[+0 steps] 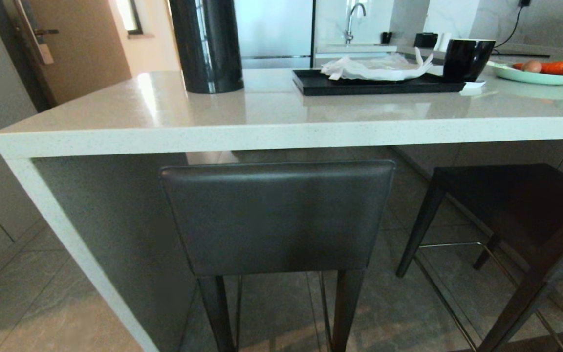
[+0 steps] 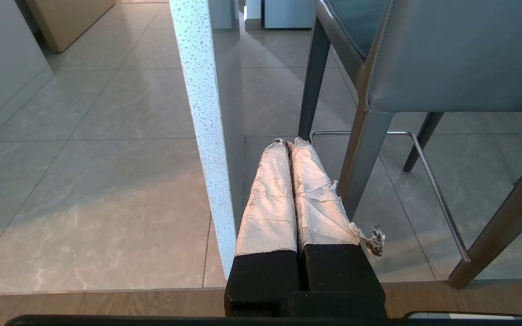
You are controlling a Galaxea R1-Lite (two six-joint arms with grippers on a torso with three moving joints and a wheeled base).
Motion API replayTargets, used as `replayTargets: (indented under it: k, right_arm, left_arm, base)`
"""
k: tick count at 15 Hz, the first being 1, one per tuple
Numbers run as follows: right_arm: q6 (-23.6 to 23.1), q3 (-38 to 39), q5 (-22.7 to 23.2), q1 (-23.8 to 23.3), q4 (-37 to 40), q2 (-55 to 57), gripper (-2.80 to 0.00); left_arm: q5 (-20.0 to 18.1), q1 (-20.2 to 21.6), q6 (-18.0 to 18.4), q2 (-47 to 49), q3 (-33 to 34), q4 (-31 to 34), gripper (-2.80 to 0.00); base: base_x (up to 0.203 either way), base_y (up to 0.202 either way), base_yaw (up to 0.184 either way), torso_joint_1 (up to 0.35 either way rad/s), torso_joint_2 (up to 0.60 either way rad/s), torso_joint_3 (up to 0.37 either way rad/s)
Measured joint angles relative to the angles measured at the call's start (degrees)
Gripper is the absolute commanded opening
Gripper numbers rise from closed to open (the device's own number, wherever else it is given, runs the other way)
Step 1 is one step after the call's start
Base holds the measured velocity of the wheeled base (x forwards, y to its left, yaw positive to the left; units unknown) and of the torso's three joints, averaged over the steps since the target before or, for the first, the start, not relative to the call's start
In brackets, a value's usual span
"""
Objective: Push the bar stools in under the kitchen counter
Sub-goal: Pull the gray chair out from under the dining table
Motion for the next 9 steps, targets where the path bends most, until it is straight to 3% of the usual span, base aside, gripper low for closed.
replayTargets:
  k: [9]
  right_arm:
    - [0.00,0.00,0.02,0.00,0.00,0.02,-2.80]
  left_arm:
    - [0.00,0.00,0.01,0.00,0.00,0.00,-2.80]
  base:
    - [0.000,0.000,0.000,0.000,0.00,0.000]
